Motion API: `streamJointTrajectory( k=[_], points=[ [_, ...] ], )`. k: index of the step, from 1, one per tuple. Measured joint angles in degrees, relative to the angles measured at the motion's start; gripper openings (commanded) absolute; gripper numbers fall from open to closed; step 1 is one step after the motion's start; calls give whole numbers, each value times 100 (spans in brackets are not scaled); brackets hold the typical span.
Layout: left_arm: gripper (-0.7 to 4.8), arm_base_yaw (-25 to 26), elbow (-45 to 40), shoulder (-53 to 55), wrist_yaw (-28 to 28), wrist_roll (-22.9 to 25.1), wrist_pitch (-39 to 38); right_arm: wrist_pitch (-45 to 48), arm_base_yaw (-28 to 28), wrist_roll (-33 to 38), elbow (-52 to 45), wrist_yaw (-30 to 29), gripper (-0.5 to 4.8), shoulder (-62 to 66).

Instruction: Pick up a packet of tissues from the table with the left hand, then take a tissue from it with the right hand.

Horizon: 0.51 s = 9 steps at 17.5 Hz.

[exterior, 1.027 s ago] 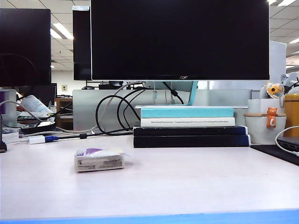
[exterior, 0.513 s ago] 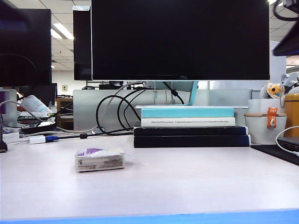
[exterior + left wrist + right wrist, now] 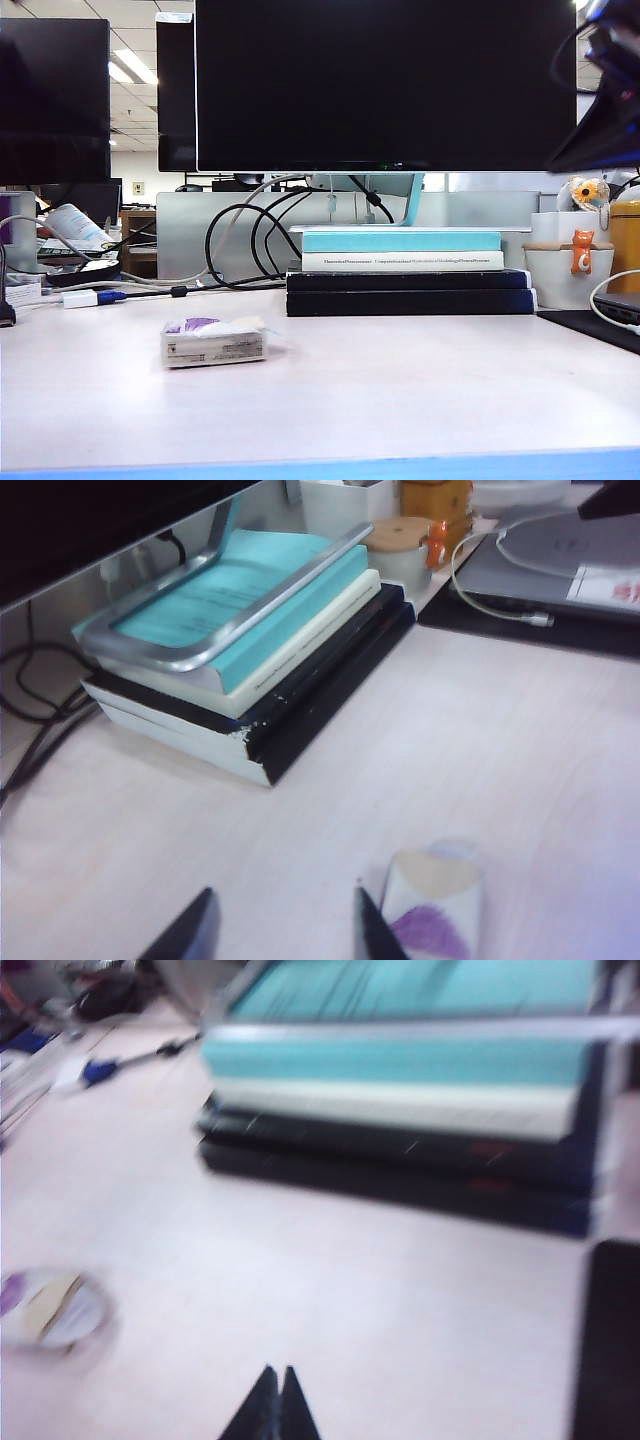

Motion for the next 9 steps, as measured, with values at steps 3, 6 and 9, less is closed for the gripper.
streamJointTrajectory(
  k=[3, 6, 9],
  points=[
    [371, 28, -4, 610, 337, 619, -109, -59, 9, -2, 0, -203, -6, 157],
    [456, -160, -2, 1003, 426, 859, -55, -17, 7, -2, 0, -210, -6, 278],
    [479, -343, -2, 1346, 380, 903, -31, 13, 9, 0, 0, -212, -6, 426]
  ],
)
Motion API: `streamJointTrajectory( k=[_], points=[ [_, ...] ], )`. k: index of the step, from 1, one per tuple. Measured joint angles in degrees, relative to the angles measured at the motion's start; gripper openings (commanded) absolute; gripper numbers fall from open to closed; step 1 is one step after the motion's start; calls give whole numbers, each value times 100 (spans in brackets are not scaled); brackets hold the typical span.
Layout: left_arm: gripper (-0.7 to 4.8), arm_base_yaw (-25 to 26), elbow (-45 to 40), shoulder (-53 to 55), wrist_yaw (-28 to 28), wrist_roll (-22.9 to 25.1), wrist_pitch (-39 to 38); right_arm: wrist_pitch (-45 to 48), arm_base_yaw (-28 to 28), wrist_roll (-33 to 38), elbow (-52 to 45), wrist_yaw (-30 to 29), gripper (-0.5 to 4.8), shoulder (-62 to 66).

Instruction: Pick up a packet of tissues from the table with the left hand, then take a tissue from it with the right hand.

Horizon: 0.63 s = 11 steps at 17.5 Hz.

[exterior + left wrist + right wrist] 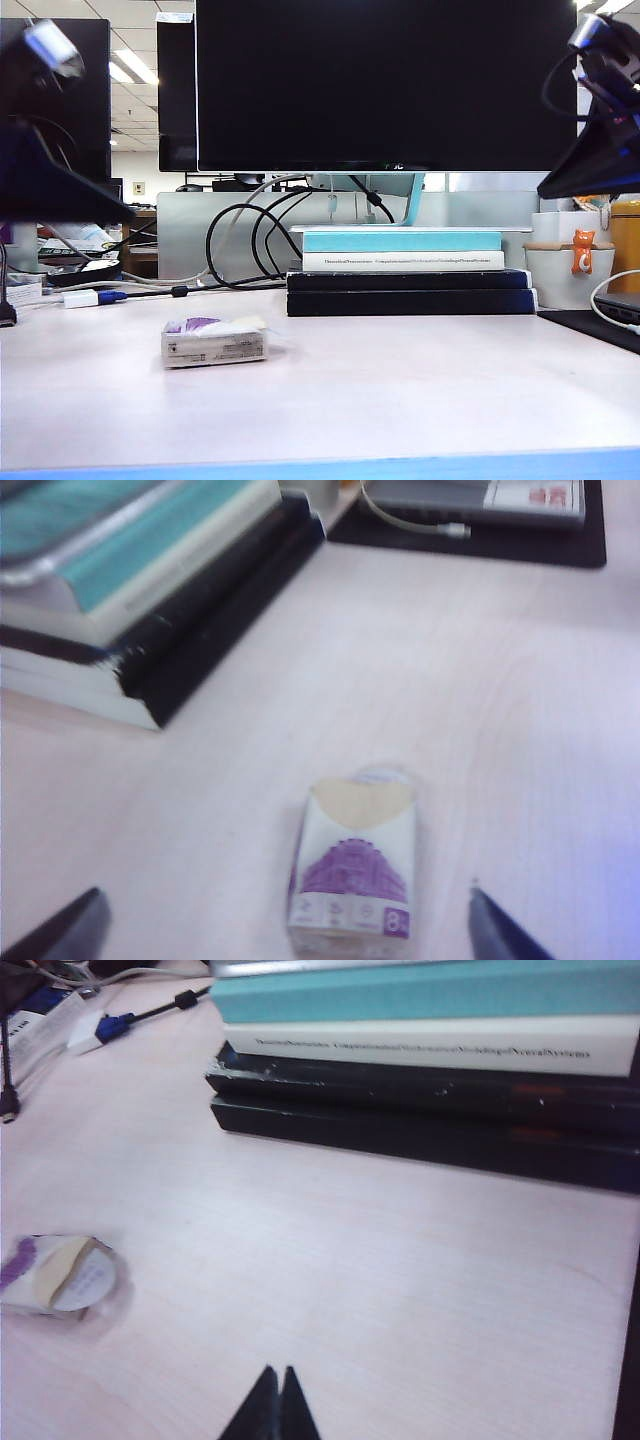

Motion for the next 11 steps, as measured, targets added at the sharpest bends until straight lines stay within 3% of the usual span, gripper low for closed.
streamJointTrajectory(
  k=[11],
  points=[
    [479, -516, -13, 1403, -28, -31, 564, -122, 4, 0, 0, -59, -6, 44]
  ],
)
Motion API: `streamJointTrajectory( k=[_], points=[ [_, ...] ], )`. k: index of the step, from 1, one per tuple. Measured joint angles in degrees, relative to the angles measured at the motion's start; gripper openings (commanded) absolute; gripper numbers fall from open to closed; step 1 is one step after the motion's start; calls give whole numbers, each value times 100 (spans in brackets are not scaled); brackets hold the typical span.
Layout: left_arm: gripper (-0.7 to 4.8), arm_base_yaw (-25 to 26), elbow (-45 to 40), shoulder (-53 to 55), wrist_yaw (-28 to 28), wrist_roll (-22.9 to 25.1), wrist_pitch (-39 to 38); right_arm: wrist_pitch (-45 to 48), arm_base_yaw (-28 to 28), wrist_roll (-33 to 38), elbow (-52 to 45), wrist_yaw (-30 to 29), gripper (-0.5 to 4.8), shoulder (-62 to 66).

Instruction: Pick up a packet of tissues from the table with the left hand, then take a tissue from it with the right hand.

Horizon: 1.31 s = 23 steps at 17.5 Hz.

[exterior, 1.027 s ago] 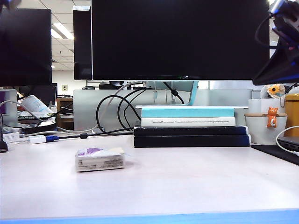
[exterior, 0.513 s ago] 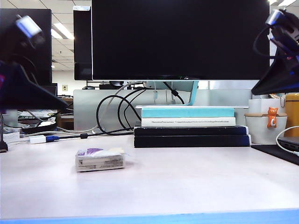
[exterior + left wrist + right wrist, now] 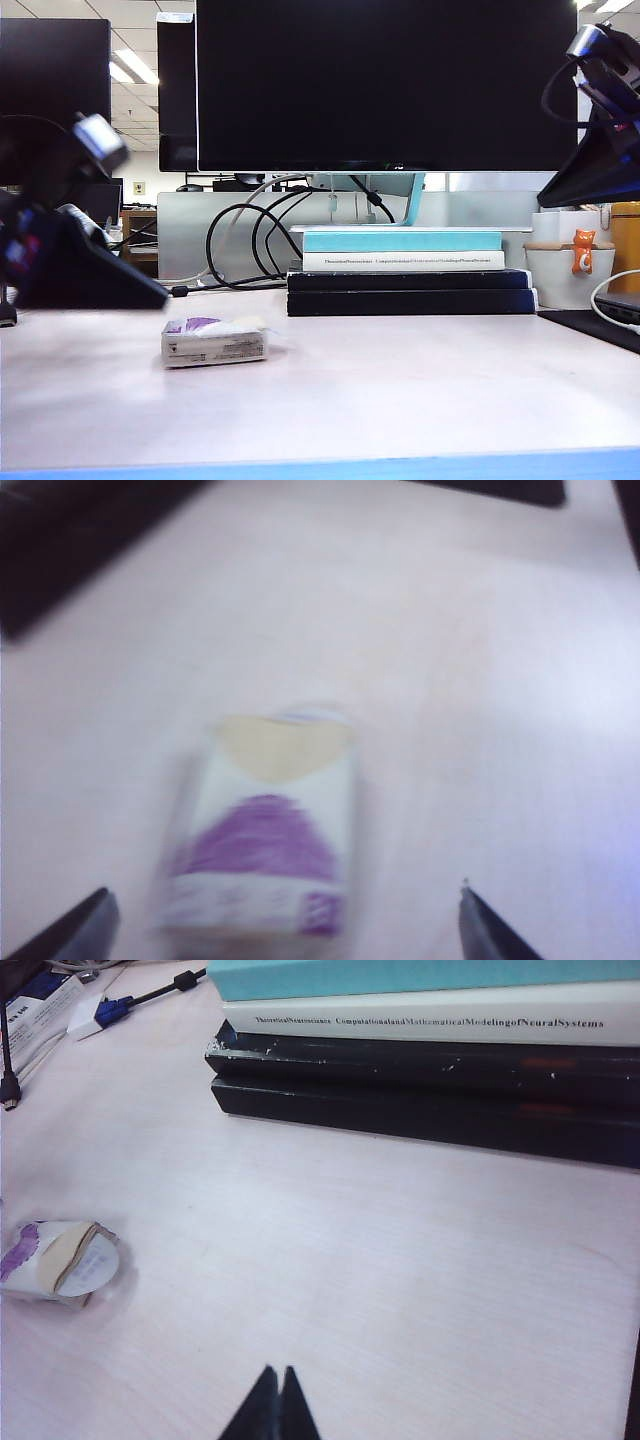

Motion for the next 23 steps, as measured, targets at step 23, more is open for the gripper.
streamJointTrajectory(
  k=[23],
  points=[
    [479, -691, 348, 1071, -896, -820, 1172, 7, 0, -17, 0, 17, -6, 0]
  ],
)
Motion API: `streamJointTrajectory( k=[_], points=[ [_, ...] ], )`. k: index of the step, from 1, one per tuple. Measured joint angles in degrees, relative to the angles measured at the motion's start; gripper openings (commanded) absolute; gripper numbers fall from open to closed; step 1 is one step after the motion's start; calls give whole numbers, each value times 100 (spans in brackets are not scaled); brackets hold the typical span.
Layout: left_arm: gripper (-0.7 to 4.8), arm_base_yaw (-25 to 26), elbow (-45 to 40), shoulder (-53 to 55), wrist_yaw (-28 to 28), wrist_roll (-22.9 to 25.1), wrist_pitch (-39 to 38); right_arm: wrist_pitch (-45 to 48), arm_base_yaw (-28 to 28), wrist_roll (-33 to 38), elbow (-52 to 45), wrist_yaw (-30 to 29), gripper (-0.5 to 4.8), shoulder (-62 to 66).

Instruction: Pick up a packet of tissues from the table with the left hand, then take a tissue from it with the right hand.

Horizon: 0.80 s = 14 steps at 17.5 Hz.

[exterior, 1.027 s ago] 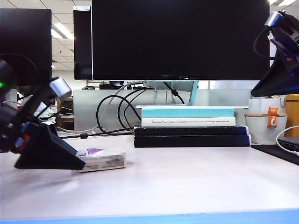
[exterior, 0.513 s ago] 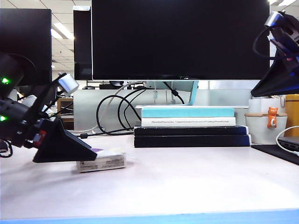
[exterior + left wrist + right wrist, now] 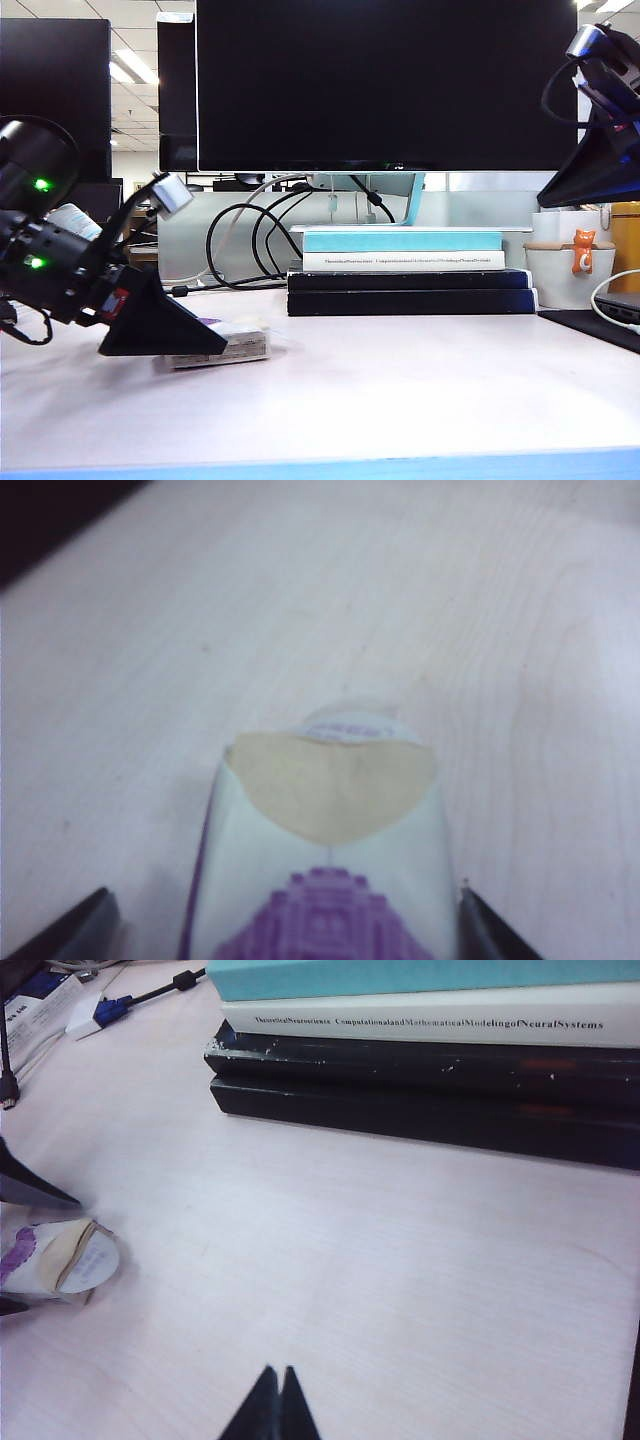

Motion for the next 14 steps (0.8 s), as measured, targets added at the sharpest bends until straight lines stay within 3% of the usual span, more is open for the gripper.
streamJointTrajectory(
  k=[7, 9, 11, 12, 14],
  points=[
    [479, -153, 111, 17, -197, -59, -190, 0, 0, -7, 0, 4, -6, 0],
    [399, -146, 111, 13, -369, -57, -221, 2, 0, -7, 0, 7, -6, 2],
    [393, -149, 111, 13, -415, -52, -208, 0, 0, -4, 0, 48, -6, 2],
    [329, -146, 111, 13, -426, -46, -214, 2, 0, -4, 0, 63, -6, 2],
    [263, -151, 114, 4, -452, 142, -293, 2, 0, -7, 0, 79, -6, 2]
  ],
)
